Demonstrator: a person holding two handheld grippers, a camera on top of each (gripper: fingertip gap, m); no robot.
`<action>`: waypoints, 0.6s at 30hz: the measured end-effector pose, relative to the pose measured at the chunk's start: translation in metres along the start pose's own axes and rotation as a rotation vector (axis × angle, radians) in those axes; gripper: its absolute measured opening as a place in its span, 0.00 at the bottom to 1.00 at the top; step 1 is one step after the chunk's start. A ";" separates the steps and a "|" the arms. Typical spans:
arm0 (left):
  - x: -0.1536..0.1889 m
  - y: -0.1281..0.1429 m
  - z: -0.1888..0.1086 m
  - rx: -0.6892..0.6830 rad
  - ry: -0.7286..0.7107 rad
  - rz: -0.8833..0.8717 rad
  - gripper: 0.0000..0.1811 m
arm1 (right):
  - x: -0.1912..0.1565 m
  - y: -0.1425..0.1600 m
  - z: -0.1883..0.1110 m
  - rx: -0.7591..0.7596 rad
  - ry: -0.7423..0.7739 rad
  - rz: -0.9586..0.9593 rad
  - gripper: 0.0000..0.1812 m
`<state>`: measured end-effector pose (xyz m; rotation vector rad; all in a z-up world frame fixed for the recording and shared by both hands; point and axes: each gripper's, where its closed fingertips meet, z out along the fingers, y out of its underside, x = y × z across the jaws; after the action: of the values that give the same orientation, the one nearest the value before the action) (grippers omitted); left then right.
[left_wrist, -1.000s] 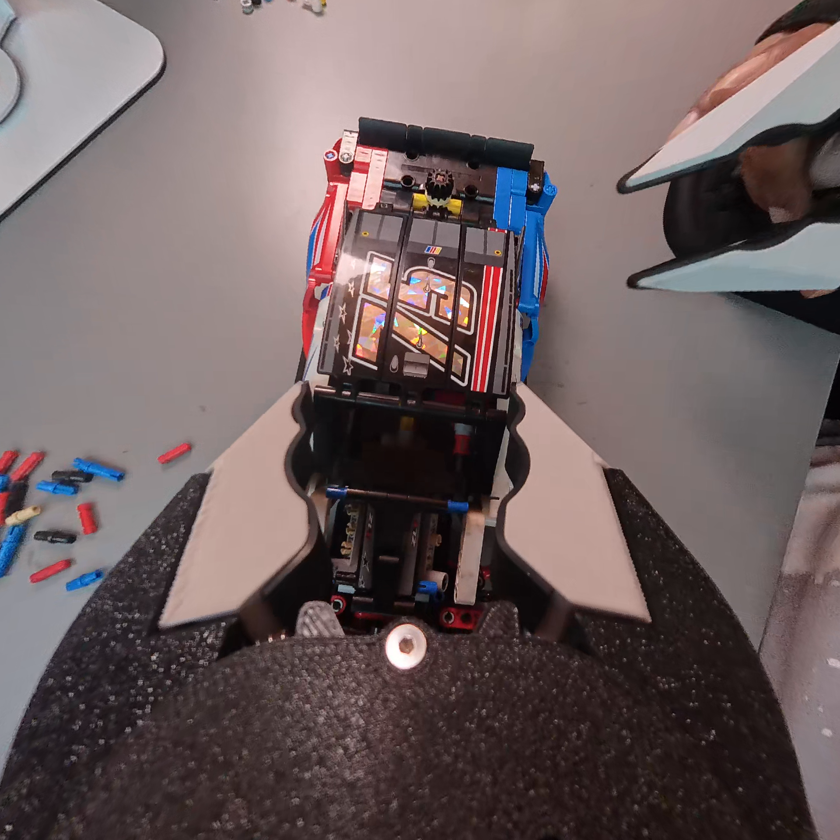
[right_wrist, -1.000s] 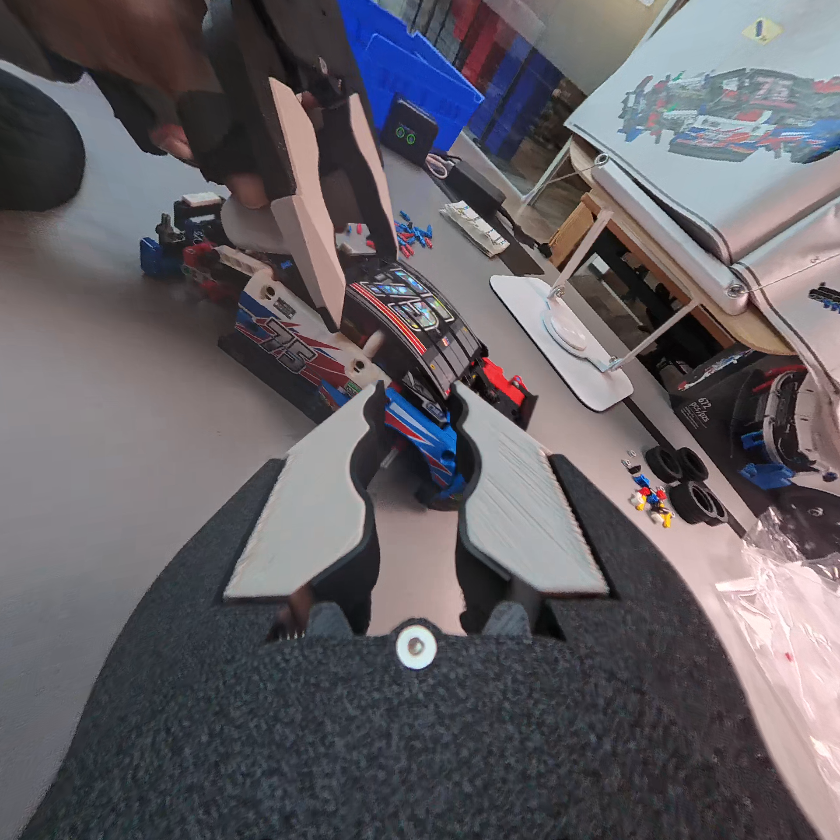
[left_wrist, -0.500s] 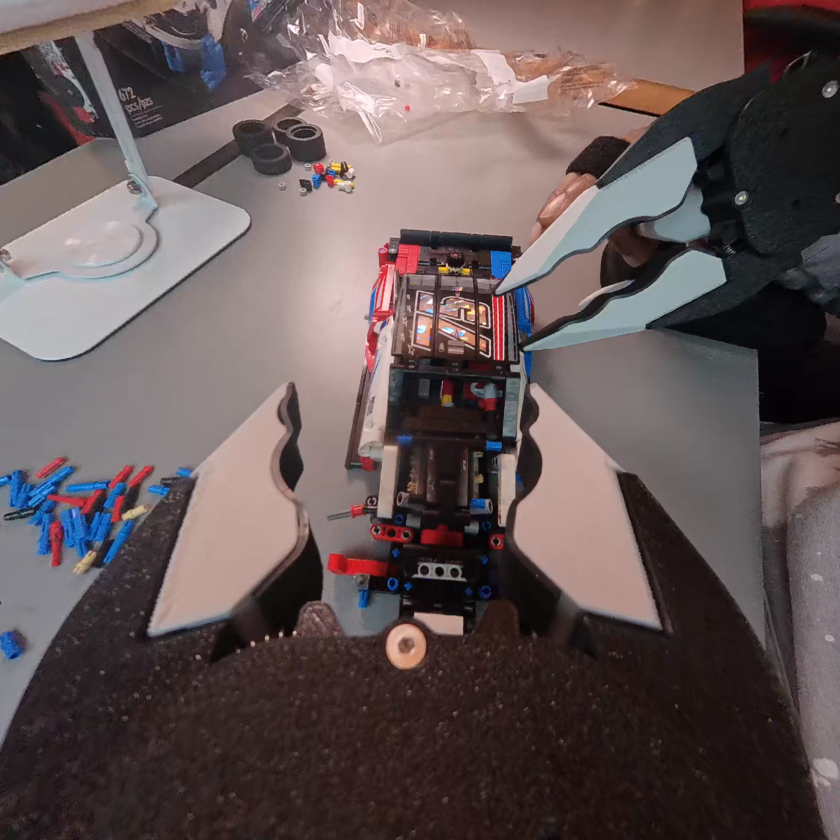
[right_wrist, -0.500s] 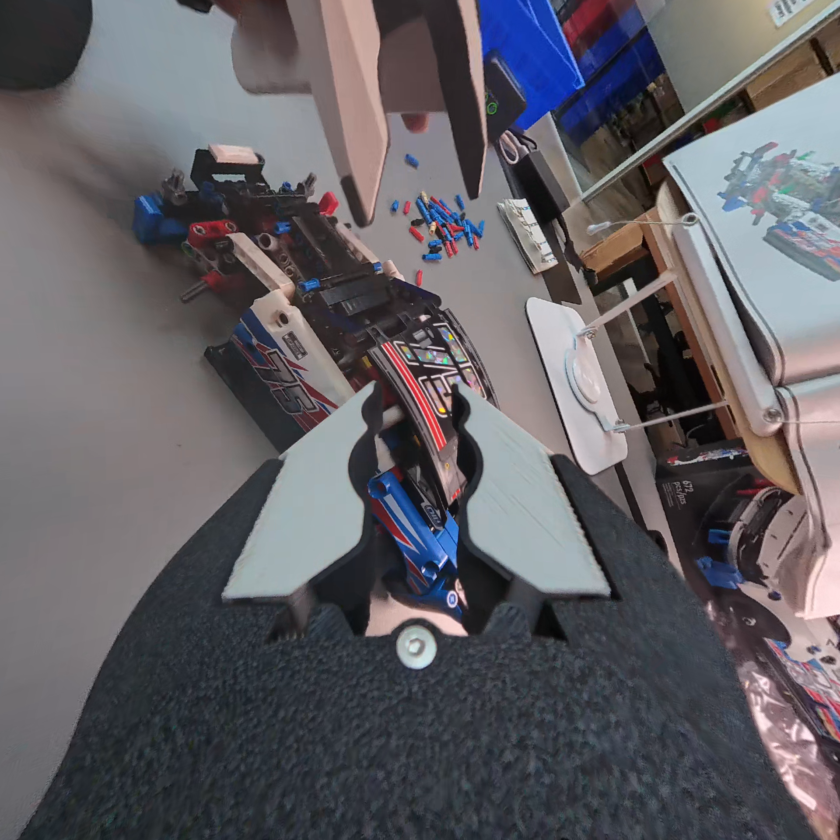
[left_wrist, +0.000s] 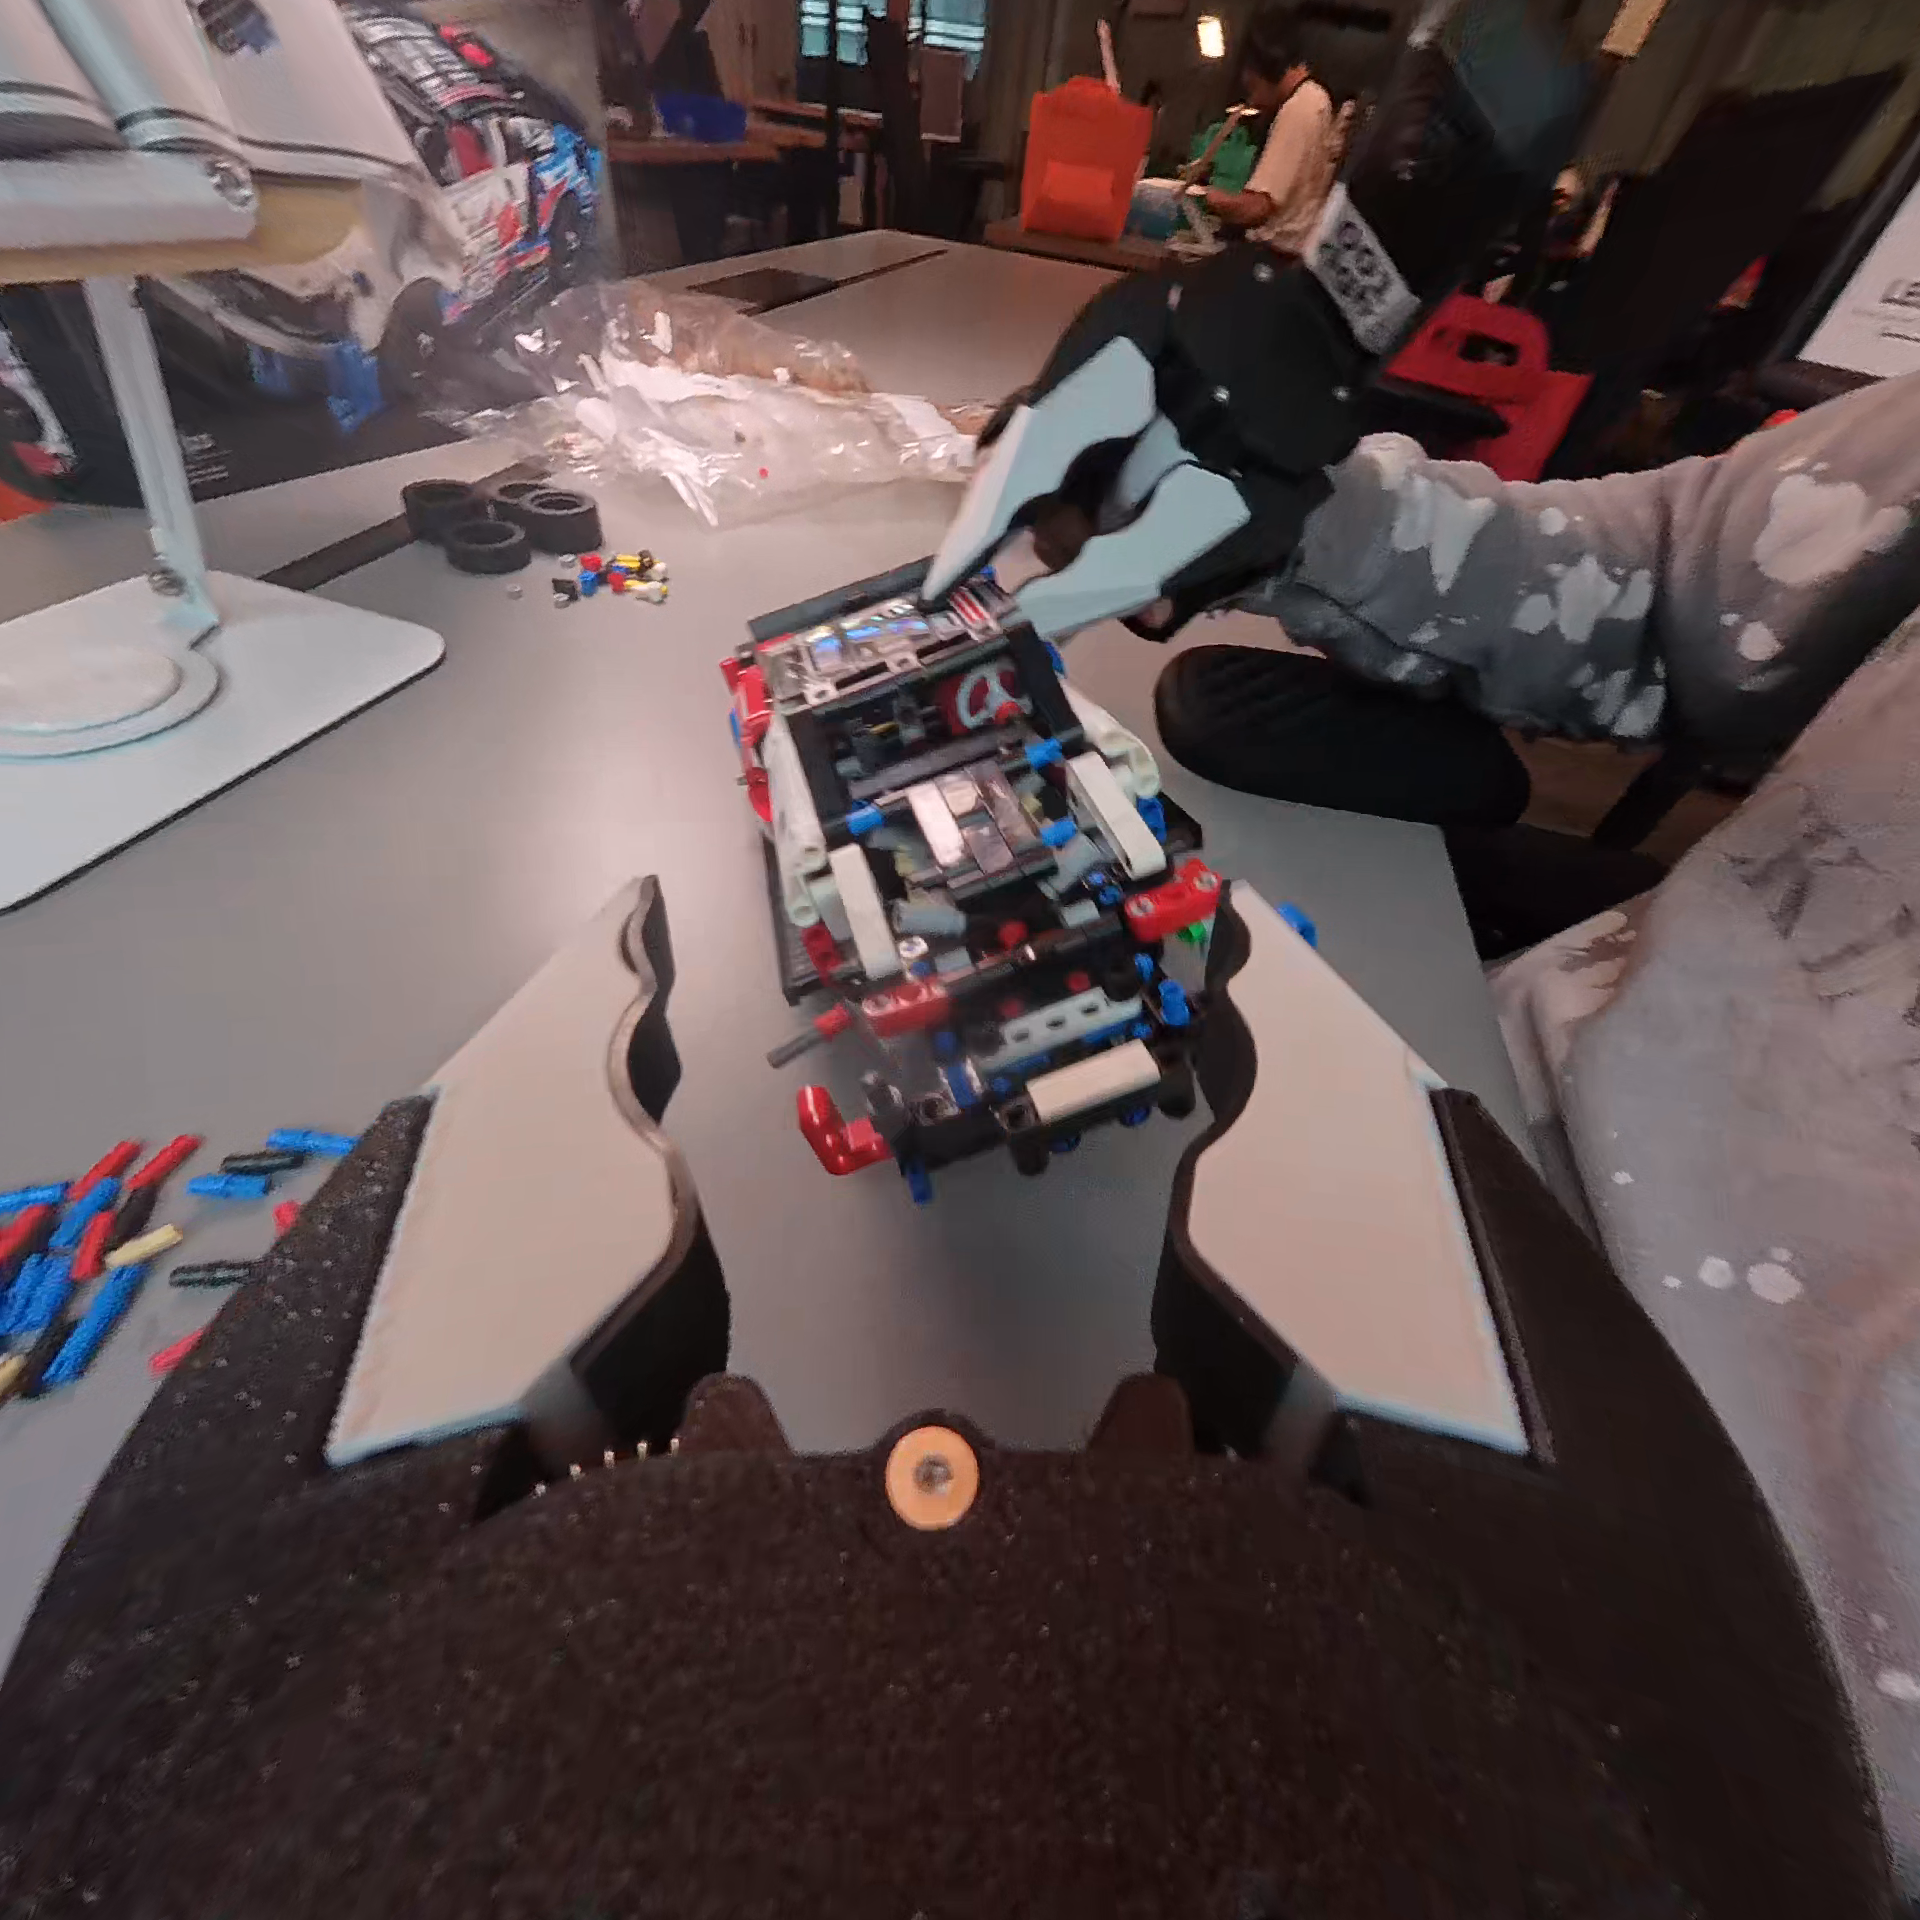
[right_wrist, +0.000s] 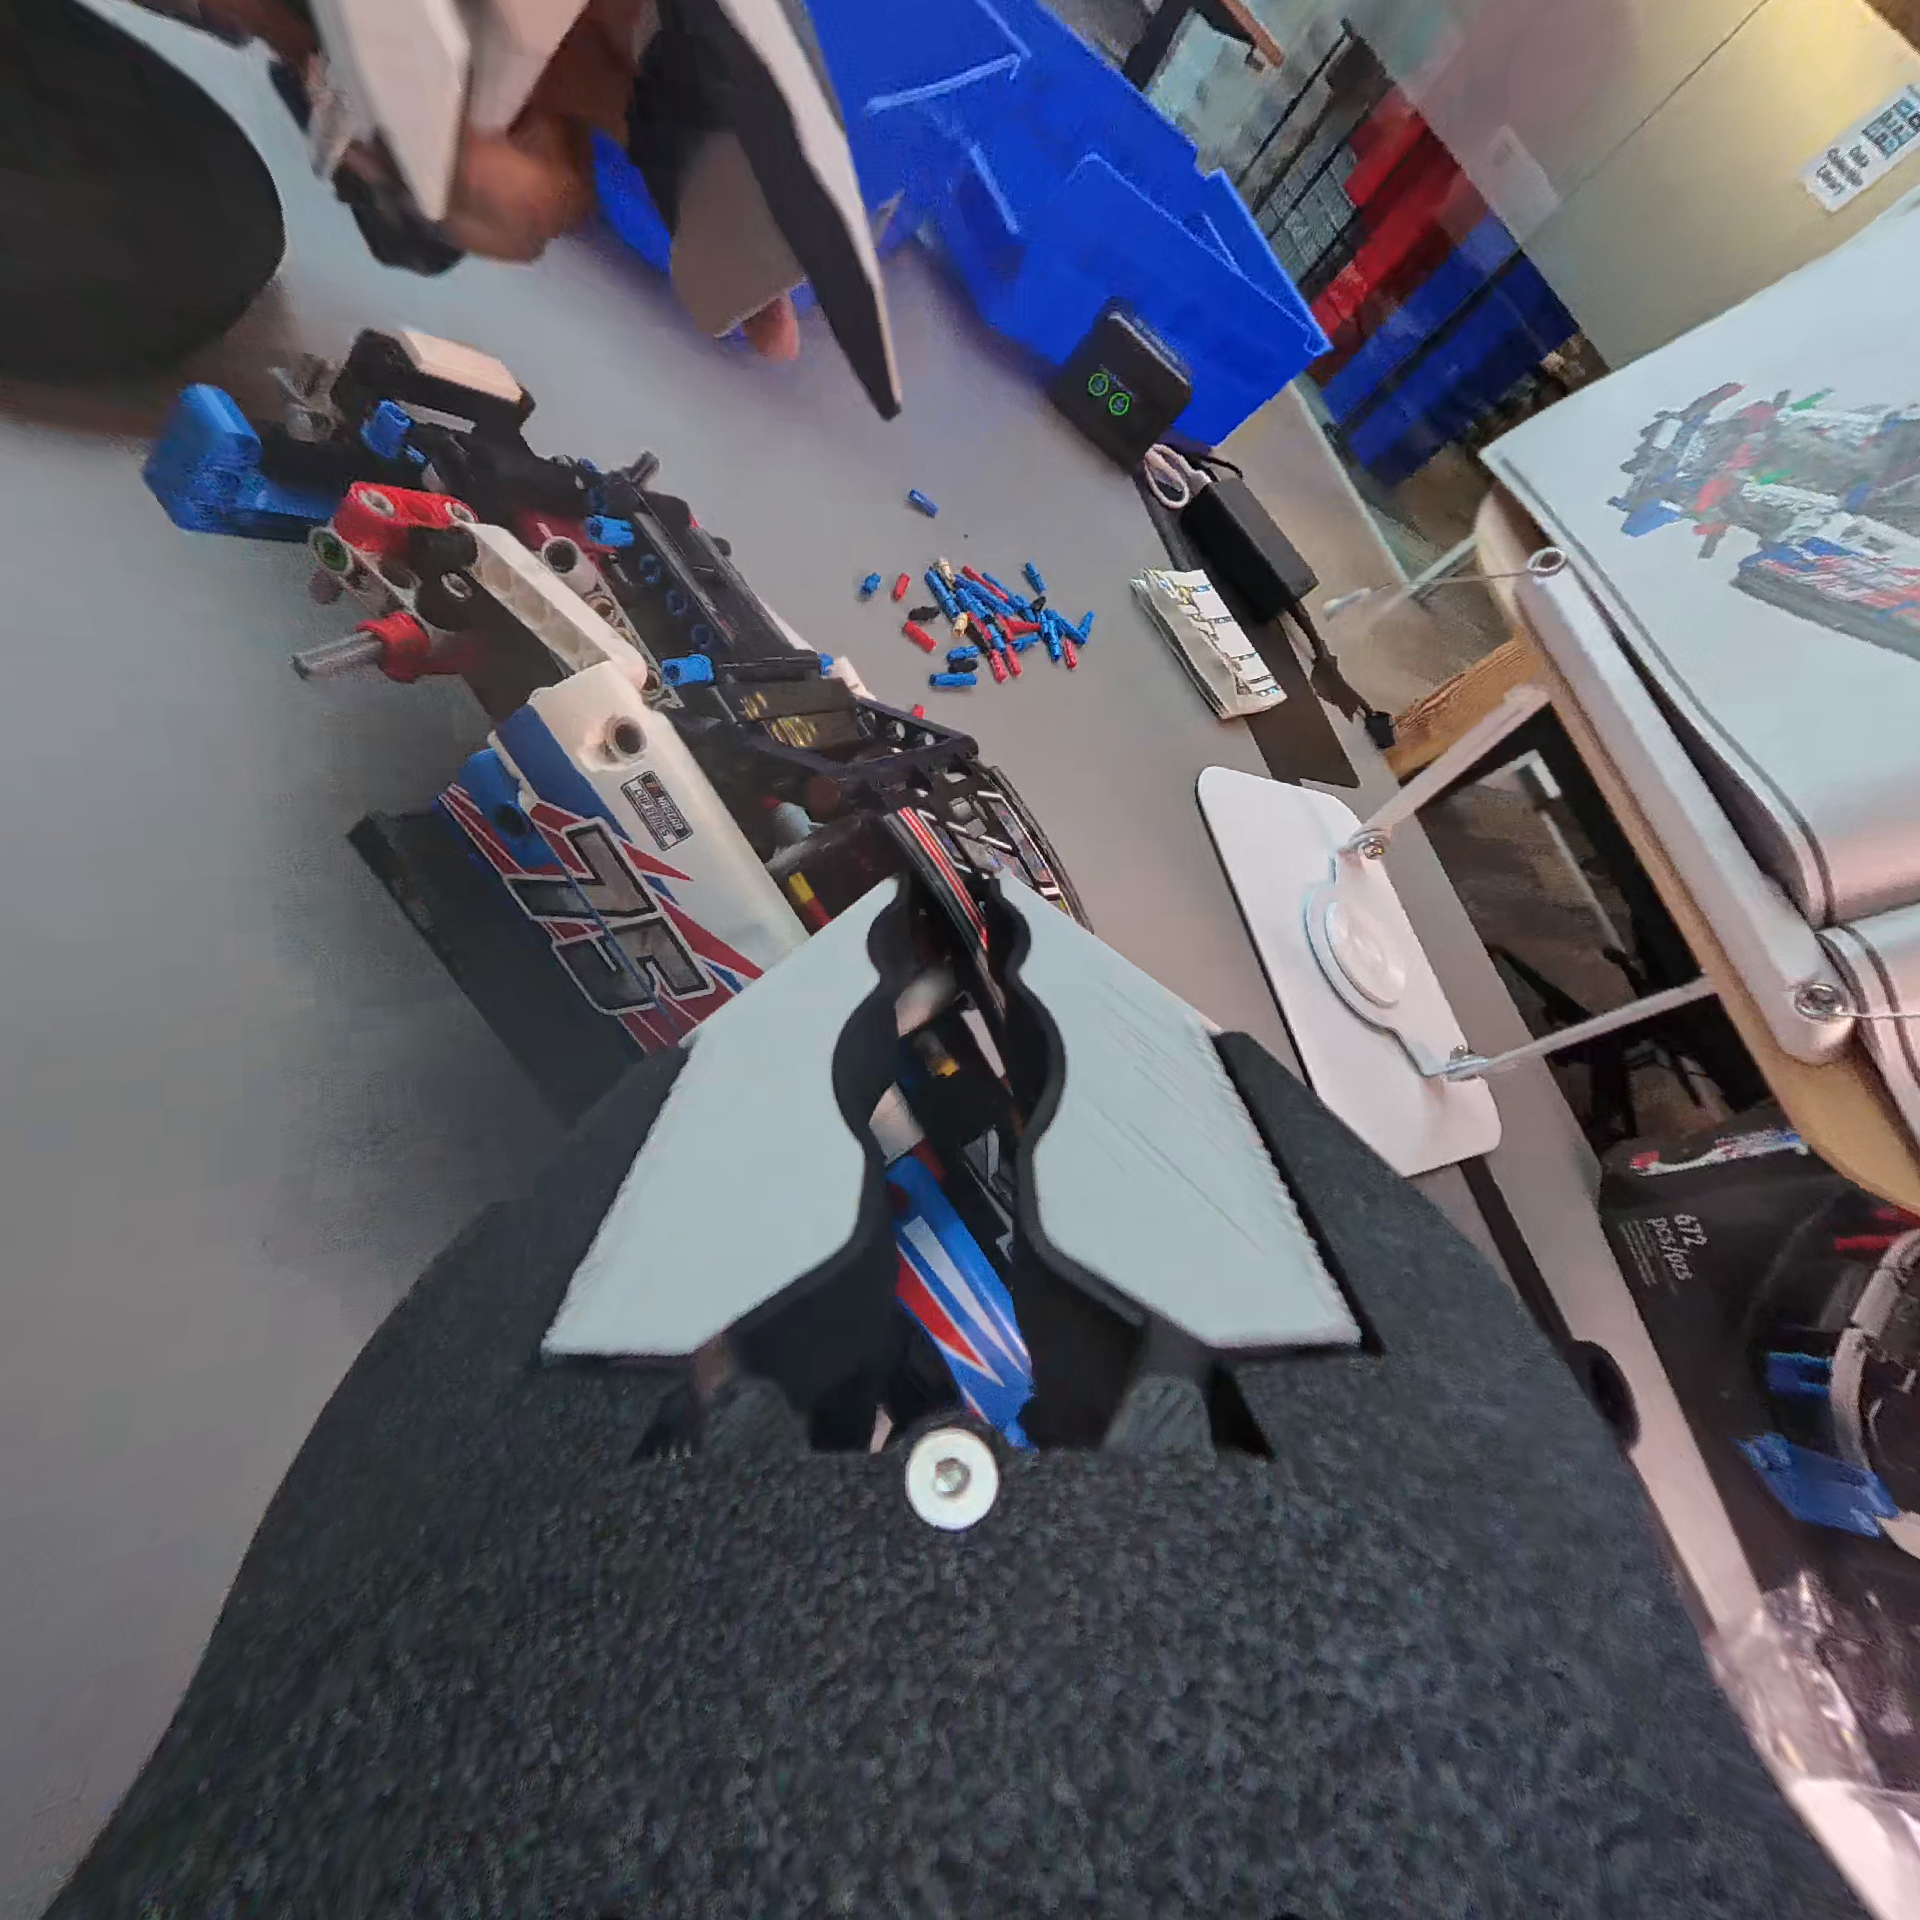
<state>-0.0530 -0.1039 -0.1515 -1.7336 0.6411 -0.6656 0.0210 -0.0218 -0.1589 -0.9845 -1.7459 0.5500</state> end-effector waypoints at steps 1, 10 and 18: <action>0.007 0.000 0.001 0.005 0.041 0.011 0.57 | 0.007 -0.001 -0.004 0.014 0.002 0.027 0.05; 0.016 -0.002 0.029 -0.031 -0.067 0.283 0.45 | 0.031 -0.014 -0.019 0.239 -0.118 0.358 0.06; 0.006 -0.016 0.034 -0.025 -0.187 0.368 0.31 | 0.032 -0.009 -0.019 0.177 -0.062 0.357 0.08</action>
<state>-0.0231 -0.0816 -0.1426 -1.6196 0.8115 -0.2372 0.0302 -0.0019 -0.1275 -1.1685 -1.5509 0.9546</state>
